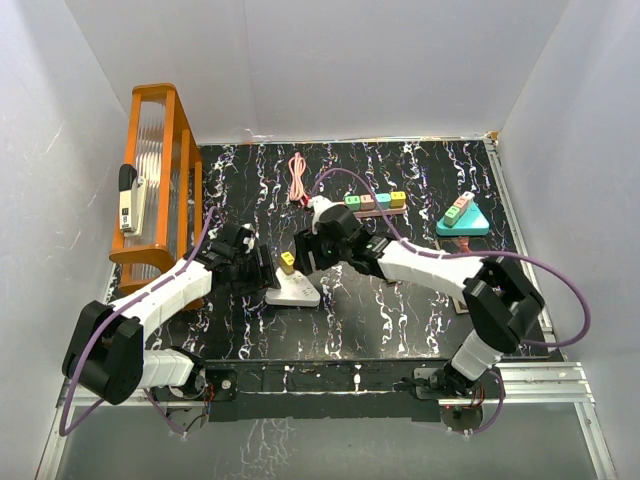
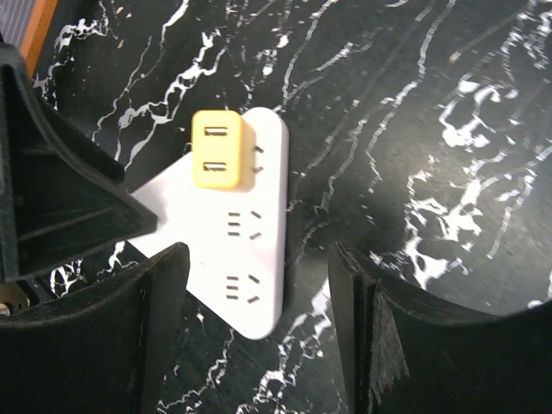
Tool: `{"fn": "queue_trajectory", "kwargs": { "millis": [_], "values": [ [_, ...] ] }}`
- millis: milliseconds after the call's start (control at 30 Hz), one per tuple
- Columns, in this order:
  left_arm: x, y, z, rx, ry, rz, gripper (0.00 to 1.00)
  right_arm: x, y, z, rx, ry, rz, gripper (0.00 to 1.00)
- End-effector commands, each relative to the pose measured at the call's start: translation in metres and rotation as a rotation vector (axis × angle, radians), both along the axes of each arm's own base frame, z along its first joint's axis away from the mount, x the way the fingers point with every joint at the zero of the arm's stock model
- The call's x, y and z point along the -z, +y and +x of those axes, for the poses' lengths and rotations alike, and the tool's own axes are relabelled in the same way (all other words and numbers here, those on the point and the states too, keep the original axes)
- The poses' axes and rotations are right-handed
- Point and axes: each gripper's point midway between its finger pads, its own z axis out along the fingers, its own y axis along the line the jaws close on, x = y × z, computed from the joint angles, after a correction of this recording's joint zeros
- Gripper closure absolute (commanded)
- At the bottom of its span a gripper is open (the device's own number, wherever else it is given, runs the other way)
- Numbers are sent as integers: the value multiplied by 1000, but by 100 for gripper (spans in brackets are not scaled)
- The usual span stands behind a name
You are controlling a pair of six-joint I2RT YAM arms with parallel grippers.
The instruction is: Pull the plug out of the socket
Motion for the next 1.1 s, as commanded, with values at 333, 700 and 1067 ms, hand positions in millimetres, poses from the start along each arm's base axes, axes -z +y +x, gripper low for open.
{"fn": "queue_trajectory", "kwargs": {
  "millis": [333,700,1067],
  "values": [
    [-5,-6,18,-16,-3,6,41,1,46,25,-41,-42,-26,50],
    [-3,-12,29,-34,3,-22,41,10,60,21,-71,-18,-21,69],
    [21,-8,29,-34,45,21,43,-2,66,18,-82,-30,10,84]
  ]
}}
